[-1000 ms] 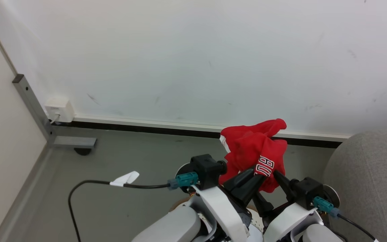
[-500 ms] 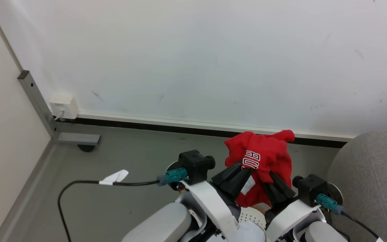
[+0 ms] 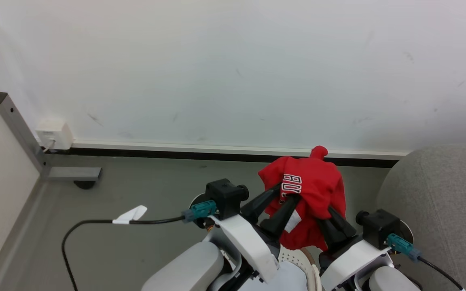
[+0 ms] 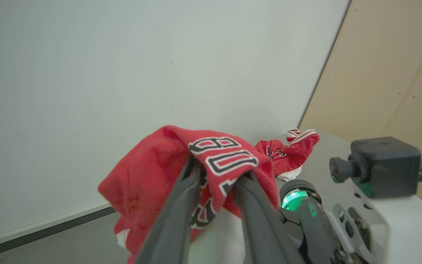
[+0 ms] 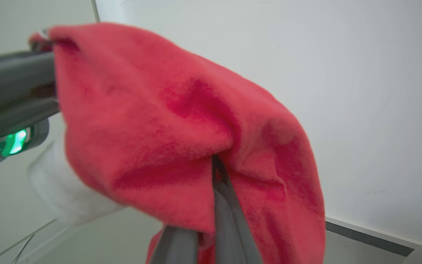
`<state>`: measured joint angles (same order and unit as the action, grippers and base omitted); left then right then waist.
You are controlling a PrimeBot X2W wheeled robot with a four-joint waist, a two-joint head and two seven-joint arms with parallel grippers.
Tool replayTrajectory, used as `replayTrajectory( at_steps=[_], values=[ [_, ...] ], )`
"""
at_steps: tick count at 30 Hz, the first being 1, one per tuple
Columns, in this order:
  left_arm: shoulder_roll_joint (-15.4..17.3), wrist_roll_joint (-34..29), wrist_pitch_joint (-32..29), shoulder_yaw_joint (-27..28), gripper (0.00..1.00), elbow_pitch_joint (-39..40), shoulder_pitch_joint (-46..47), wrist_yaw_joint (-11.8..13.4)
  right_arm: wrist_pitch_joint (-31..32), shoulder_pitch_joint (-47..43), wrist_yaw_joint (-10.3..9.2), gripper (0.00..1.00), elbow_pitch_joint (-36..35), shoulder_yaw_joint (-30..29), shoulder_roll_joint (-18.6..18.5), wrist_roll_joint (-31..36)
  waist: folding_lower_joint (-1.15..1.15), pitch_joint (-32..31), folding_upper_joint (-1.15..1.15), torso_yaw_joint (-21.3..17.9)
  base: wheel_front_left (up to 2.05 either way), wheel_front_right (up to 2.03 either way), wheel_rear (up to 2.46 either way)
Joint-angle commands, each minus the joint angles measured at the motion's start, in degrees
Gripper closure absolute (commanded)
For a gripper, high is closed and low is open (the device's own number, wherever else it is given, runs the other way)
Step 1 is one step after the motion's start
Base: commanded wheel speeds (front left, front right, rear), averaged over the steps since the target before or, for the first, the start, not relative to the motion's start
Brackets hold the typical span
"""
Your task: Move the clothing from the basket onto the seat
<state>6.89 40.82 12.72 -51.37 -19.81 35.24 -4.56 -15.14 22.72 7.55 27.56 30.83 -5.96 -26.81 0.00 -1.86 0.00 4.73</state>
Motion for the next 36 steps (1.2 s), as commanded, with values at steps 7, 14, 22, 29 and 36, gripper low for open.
replayTrajectory(
  at_steps=[7,14,22,29,36],
  values=[
    [0.72,-0.71,0.95,-0.14,0.00,-0.88,-0.47,0.43,0.01,-1.84,-0.13,1.00,-2.02,-2.01,-1.85,0.15,0.00,0.78,0.00,-4.44,0.00,0.00,0.00],
    [1.03,-1.71,1.78,-0.02,0.00,-0.39,-1.63,0.08,0.00,-3.23,-0.13,1.00,-3.60,-6.30,-3.39,0.79,0.00,1.69,0.00,-10.16,0.00,0.00,0.00],
    [1.18,-3.49,2.43,0.74,0.00,1.18,-2.77,-0.52,0.01,-5.15,-0.13,1.00,-5.69,-11.98,-5.30,1.31,0.00,2.86,0.00,-17.40,0.00,0.00,0.00],
    [0.96,-4.79,2.43,1.19,0.00,1.55,-3.84,-1.19,0.01,-6.44,-0.13,1.00,-7.69,-15.59,-6.15,1.94,0.00,3.35,0.00,-22.57,0.00,0.00,0.00],
    [0.48,-7.56,2.42,2.18,0.00,1.44,-4.89,-1.79,0.00,-7.92,-0.13,1.00,-10.15,-18.89,-6.85,2.90,0.00,3.95,0.00,-26.76,0.00,0.00,0.00]
  ],
)
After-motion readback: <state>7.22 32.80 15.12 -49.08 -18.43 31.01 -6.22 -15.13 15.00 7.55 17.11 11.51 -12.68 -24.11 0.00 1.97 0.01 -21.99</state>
